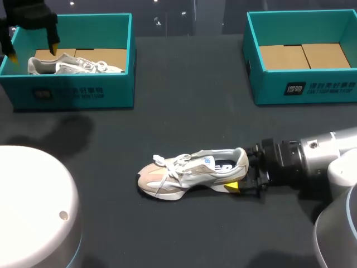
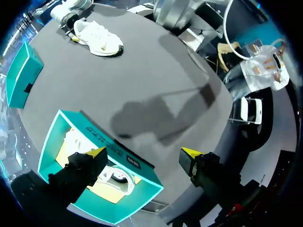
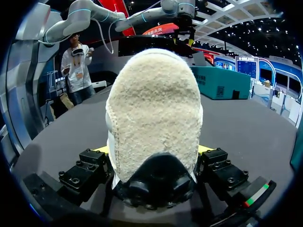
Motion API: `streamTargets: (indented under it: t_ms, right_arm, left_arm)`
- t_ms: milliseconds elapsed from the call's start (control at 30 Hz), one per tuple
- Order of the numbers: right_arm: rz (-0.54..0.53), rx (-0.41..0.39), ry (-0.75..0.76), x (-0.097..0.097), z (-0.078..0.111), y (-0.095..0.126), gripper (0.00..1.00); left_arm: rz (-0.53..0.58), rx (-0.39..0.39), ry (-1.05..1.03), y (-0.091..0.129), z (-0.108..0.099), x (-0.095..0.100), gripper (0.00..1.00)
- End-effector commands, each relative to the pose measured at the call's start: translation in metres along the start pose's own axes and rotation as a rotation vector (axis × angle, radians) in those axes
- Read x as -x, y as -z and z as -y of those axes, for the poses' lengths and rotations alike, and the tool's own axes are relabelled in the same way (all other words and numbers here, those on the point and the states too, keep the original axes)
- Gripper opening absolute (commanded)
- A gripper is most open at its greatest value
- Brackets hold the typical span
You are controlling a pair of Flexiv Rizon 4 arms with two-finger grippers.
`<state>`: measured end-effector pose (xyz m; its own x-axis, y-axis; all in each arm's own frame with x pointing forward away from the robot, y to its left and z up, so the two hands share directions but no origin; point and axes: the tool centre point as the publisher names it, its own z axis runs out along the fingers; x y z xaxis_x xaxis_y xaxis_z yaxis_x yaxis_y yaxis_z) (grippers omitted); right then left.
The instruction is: Take the shoe out of the shoebox, open the shoe tongue, remove and reinsert the insole, then place the shoe into the shoebox
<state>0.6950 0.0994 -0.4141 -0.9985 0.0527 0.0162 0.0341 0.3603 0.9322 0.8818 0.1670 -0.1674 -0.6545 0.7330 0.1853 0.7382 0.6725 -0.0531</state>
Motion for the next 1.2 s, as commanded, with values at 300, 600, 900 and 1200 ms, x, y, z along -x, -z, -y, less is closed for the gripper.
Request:
streamTargets:
  t_ms: [300, 600, 900, 1200]
  right_arm:
    - [0.003, -0.001, 0.001, 0.001, 0.0, -0.002, 0.0]
    - [0.003, -0.001, 0.001, 0.001, 0.0, -0.002, 0.0]
    - [0.003, -0.001, 0.001, 0.001, 0.0, -0.002, 0.0]
    - [0.003, -0.001, 0.001, 0.001, 0.0, -0.002, 0.0]
  left_arm:
    - [-0.023, -0.227, 0.488, 0.014, 0.059, 0.016, 1.0]
    - [-0.023, -0.227, 0.488, 0.014, 0.059, 0.016, 1.0]
    - [-0.023, -0.227, 0.488, 0.014, 0.059, 0.016, 1.0]
    - [0.145, -0.274, 0.597, 0.003, 0.116, 0.0, 1.0]
